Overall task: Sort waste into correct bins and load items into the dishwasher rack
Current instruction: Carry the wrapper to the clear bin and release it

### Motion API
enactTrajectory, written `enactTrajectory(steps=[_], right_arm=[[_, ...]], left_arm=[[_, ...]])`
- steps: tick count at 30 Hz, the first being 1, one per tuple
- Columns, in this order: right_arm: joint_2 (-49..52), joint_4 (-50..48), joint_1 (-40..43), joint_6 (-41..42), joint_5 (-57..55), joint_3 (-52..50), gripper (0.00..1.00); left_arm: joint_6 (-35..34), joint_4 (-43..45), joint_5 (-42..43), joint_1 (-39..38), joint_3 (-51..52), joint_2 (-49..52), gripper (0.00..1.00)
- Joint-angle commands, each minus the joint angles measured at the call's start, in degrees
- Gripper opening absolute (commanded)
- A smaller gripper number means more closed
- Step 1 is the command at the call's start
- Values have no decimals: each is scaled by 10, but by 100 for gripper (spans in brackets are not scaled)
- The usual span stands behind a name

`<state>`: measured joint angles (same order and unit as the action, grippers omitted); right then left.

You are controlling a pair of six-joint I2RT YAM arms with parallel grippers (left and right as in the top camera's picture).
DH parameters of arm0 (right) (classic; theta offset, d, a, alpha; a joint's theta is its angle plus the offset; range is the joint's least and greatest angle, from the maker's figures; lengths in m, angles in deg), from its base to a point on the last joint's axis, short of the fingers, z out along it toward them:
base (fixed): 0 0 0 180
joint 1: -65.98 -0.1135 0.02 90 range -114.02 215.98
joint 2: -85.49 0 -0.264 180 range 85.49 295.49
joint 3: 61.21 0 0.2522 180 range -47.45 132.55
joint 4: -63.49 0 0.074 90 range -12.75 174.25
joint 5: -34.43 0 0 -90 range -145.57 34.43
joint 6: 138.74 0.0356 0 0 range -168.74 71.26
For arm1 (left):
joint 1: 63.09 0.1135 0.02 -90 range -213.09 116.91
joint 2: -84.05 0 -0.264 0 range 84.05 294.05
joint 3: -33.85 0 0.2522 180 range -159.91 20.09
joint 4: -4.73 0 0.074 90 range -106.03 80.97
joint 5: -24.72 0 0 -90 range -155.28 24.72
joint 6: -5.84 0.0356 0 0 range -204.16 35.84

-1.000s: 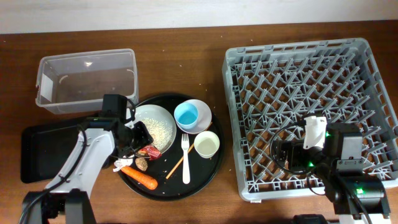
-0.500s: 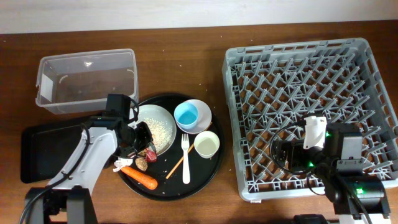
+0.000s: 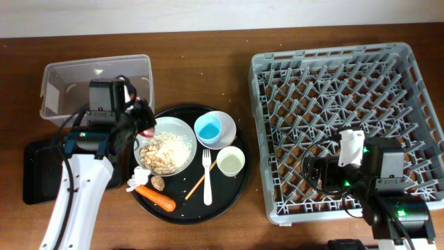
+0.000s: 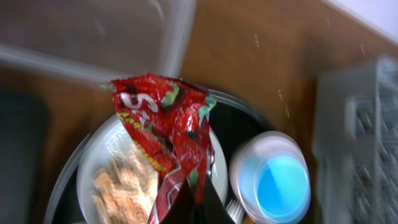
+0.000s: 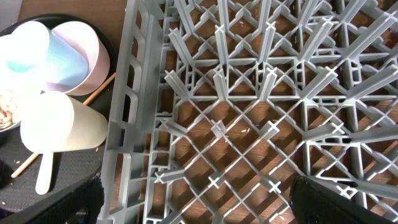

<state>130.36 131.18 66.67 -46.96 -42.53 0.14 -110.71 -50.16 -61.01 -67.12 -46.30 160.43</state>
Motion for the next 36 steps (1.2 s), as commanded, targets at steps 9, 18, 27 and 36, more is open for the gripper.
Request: enactTrajectory(steps=[9, 18, 27, 36], right_arm=[[-1, 3, -3, 6, 3, 13, 98], [31, 4, -3, 6, 3, 13, 98], [31, 30, -3, 6, 3, 14, 98], [31, 53, -3, 6, 3, 14, 98]], left_arm=[[13, 286, -161, 39, -8, 155, 2], [23, 343, -136, 42, -8, 208, 50], [41, -31, -29, 42, -8, 42, 58], [40, -344, -48, 42, 42, 20, 74]])
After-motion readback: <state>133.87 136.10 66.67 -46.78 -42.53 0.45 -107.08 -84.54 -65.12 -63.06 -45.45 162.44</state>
